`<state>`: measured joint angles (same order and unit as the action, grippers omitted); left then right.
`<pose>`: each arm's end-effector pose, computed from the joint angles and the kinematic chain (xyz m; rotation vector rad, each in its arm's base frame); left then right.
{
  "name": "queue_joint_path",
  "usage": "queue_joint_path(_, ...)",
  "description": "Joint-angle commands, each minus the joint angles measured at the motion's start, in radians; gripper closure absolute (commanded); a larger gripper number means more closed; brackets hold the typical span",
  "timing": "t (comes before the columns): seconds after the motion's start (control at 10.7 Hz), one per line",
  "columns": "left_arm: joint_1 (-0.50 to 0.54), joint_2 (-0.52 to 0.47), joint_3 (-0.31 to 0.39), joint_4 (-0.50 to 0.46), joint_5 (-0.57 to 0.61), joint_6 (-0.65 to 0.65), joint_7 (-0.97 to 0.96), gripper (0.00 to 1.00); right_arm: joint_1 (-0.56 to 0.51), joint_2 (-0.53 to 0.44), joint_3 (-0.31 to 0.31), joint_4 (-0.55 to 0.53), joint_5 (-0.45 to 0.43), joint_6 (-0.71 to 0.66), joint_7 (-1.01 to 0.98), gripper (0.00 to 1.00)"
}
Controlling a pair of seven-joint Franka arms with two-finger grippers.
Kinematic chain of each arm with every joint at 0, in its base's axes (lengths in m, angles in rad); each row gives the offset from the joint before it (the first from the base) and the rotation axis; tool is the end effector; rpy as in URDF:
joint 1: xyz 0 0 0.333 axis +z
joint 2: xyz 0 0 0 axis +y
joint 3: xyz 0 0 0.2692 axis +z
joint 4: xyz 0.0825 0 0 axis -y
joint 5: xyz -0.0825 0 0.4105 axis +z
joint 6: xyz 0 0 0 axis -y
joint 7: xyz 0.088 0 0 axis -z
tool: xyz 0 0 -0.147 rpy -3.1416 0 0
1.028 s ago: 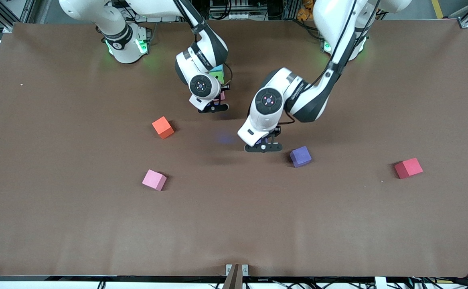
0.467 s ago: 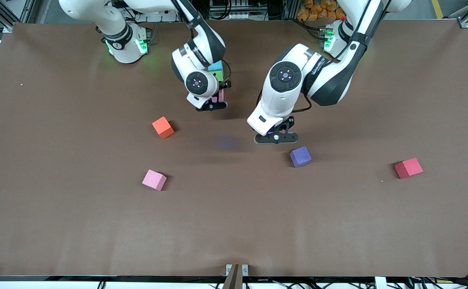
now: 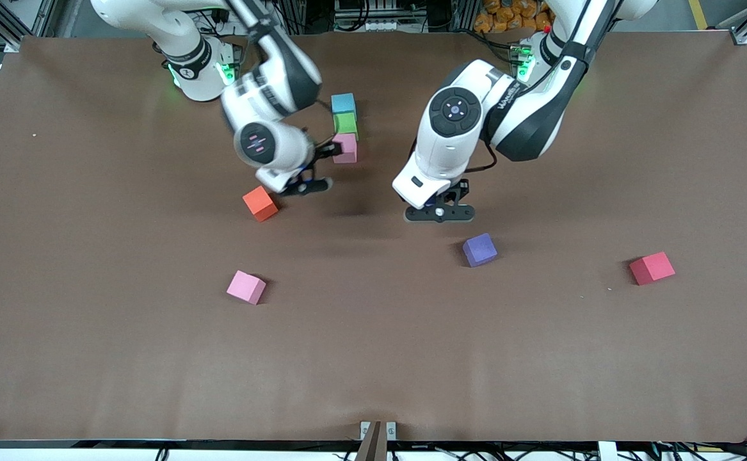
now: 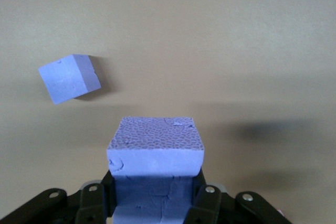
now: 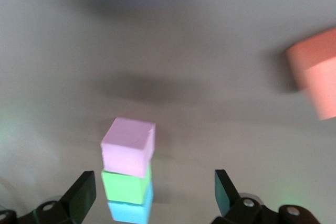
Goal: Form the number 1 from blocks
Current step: 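Set the pink cube onto the green cube and open the right gripper, then reach the right gripper to the second pink cube while the left carries lavender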
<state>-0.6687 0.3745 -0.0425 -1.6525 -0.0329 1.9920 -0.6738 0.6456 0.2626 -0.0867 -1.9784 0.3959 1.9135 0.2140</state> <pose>0.5010 -0.4341 0.2969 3.1275 -0.0325 -0.0871 0.4562 0.3338 0.2200 -2.8899 -0.2145 0.6172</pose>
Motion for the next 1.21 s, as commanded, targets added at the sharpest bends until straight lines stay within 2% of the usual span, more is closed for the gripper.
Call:
queue_joint_path(0.0,-0.009,-0.009,-0.034,-0.013,0.011,-0.013,-0.027,1.0,-0.111,0.065,0.01,0.201,-0.109,-0.121,-0.067,0.0)
queue_joint_path(0.19,-0.032,0.014,-0.049,-0.015,0.01,-0.013,-0.026,1.0,-0.188,0.134,0.01,0.373,-0.196,-0.206,-0.119,0.0)
queue_joint_path(0.28,-0.052,0.027,-0.051,-0.013,0.008,-0.012,-0.026,1.0,-0.225,0.159,0.01,0.448,-0.213,-0.23,-0.152,0.0)
queue_joint_path(0.47,-0.093,0.052,-0.054,-0.009,-0.028,0.005,-0.027,1.0,-0.277,0.17,0.01,0.527,-0.251,-0.238,-0.176,0.0)
queue_joint_path(0.75,-0.167,0.127,-0.048,-0.003,-0.022,0.086,-0.004,1.0,-0.337,0.175,0.01,0.575,-0.327,-0.222,-0.18,0.0)
queue_joint_path(0.84,-0.186,0.154,-0.048,-0.003,-0.012,0.12,0.008,1.0,-0.36,0.196,0.016,0.573,-0.336,-0.208,-0.249,0.0)
queue_joint_path(1.03,-0.225,0.198,-0.046,-0.003,-0.012,0.192,0.109,1.0,-0.363,0.259,0.019,0.572,-0.303,-0.128,-0.286,0.0)
queue_joint_path(1.12,-0.239,0.216,-0.046,-0.003,-0.013,0.218,0.152,1.0,-0.368,0.286,0.016,0.569,-0.231,-0.085,-0.213,0.0)
